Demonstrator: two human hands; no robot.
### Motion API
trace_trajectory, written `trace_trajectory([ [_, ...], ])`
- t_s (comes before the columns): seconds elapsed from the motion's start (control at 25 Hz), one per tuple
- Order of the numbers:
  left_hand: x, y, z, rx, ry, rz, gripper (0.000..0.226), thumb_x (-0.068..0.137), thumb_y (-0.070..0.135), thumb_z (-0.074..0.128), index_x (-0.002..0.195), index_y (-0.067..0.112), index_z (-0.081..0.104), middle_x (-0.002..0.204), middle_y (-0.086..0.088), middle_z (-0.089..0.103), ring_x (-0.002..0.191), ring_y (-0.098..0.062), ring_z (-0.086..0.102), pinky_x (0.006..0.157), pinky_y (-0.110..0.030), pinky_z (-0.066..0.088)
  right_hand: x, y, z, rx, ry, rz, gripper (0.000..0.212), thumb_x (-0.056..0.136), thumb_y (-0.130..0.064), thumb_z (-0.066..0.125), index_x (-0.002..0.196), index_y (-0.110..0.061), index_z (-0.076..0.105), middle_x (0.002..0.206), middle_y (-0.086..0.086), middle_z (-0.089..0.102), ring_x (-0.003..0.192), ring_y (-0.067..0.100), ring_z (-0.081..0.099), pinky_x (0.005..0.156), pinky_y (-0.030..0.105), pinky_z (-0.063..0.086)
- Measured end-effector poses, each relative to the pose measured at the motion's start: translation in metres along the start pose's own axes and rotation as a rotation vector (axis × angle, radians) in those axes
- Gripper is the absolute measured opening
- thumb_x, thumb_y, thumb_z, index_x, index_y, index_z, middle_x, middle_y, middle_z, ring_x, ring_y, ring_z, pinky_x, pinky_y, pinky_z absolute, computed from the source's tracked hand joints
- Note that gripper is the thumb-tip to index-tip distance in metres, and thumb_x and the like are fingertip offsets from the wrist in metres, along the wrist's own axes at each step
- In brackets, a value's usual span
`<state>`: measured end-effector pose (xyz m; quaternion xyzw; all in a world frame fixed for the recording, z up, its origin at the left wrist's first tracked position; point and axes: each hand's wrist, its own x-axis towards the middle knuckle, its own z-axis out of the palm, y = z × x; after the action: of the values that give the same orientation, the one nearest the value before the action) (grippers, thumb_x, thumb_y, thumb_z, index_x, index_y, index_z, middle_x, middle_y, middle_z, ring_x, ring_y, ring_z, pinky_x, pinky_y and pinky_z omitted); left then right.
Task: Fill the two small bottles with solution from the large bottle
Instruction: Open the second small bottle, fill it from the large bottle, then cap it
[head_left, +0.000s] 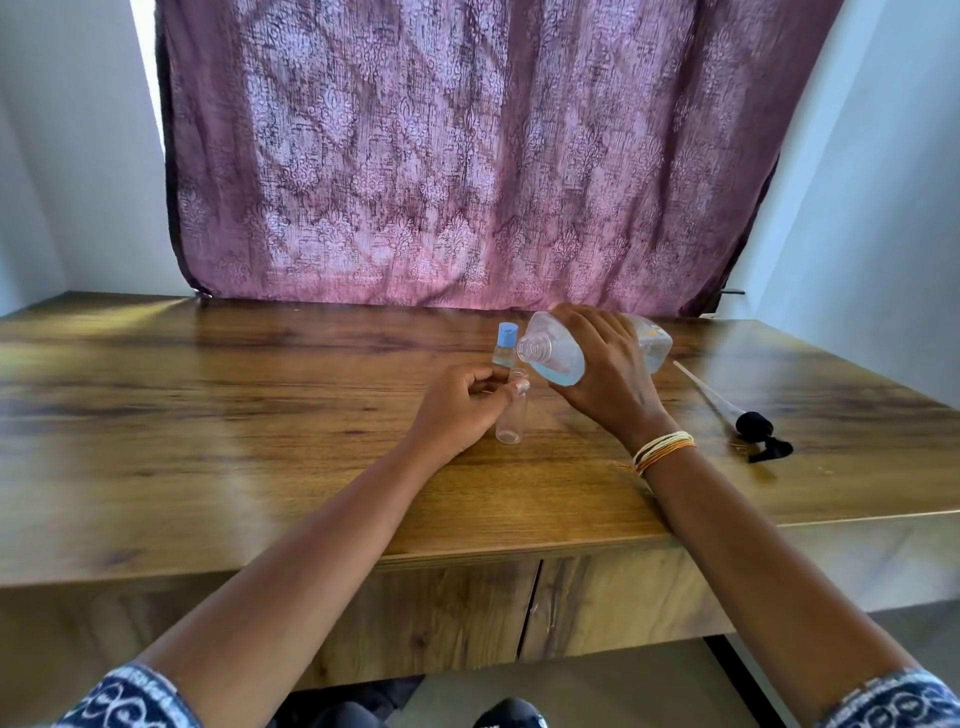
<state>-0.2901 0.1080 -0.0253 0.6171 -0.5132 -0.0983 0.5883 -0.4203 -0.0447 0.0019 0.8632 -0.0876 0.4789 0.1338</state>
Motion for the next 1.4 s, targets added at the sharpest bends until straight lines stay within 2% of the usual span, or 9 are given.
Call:
trace_trajectory([
  [0.12,0.0004,-0.0003,-0.0004,0.005,0.001,0.006,0.017,0.085,0.027,0.071,0.099,0.019,0.075,0.089,0.013,0.073,0.086,-0.001,0.069,0.076,-0.012,0.052,-0.0003,0.0007,-0.002,0.012,0.006,0.0,0.05,0.076,-0.029,0.076,0.118,-0.007,0.061,0.119,0.007,0.066,0.109,0.025,0.062,0.091,0.035,0.04],
  [0.24,-0.0001,0.0011,-0.0008,0.022,-0.001,0.03,0.021,0.085,0.027,0.071,0.103,0.018,0.075,0.089,0.015,0.072,0.085,0.002,0.068,0.077,-0.011,0.051,-0.0006,0.0007,-0.0042,0.011,0.007,0.001,0.05,0.076,-0.03,0.076,0.118,-0.007,0.061,0.119,0.007,0.066,0.11,0.024,0.061,0.091,0.035,0.04],
  [0.4,0.0018,-0.0018,-0.0011,0.009,-0.013,0.019,0.025,0.084,0.029,0.071,0.106,0.016,0.074,0.094,0.007,0.075,0.084,-0.001,0.069,0.08,-0.023,0.056,-0.0024,0.0037,-0.003,-0.007,0.007,-0.002,0.051,0.077,-0.03,0.077,0.119,-0.006,0.061,0.121,0.007,0.066,0.112,0.026,0.061,0.092,0.04,0.044],
  [0.52,0.0019,-0.0038,-0.0012,0.01,-0.009,0.017,0.026,0.084,0.03,0.07,0.106,0.016,0.075,0.094,0.004,0.076,0.083,-0.002,0.07,0.08,-0.027,0.056,-0.0033,0.0045,-0.0025,-0.009,0.011,-0.014,0.052,0.077,-0.03,0.077,0.12,-0.006,0.06,0.121,0.008,0.066,0.111,0.027,0.061,0.092,0.04,0.043],
  [0.76,0.0023,-0.0043,-0.0012,0.019,-0.014,0.012,0.027,0.085,0.029,0.07,0.107,0.014,0.074,0.094,0.003,0.076,0.072,0.007,0.064,0.072,-0.018,0.049,-0.0029,0.0034,-0.0019,-0.023,0.012,-0.033,0.049,0.08,-0.031,0.073,0.122,-0.007,0.06,0.122,0.006,0.065,0.112,0.026,0.061,0.093,0.04,0.043],
  [0.96,0.0021,-0.0025,-0.0013,0.015,-0.012,0.014,0.025,0.084,0.028,0.07,0.105,0.014,0.075,0.095,0.004,0.075,0.079,0.004,0.066,0.073,-0.015,0.05,-0.0029,0.0009,-0.0036,-0.036,0.029,-0.057,0.049,0.079,-0.028,0.074,0.122,-0.008,0.059,0.121,0.007,0.066,0.111,0.027,0.061,0.092,0.04,0.043],
  [1.16,0.0016,-0.0005,-0.0017,0.043,-0.009,0.018,0.024,0.085,0.028,0.07,0.105,0.015,0.075,0.095,0.004,0.076,0.077,0.007,0.066,0.07,-0.01,0.047,-0.0019,0.0015,-0.0043,-0.047,0.025,-0.07,0.048,0.081,-0.028,0.072,0.123,-0.009,0.059,0.123,0.007,0.065,0.112,0.027,0.061,0.092,0.04,0.043],
  [1.4,0.001,-0.0006,-0.0019,0.019,-0.007,0.008,0.023,0.085,0.025,0.071,0.104,0.014,0.075,0.097,0.002,0.076,0.088,-0.003,0.07,0.083,-0.025,0.056,-0.0018,0.001,-0.0043,-0.068,0.027,-0.088,0.047,0.081,-0.027,0.071,0.123,-0.01,0.058,0.123,0.007,0.065,0.111,0.027,0.061,0.092,0.041,0.043],
])
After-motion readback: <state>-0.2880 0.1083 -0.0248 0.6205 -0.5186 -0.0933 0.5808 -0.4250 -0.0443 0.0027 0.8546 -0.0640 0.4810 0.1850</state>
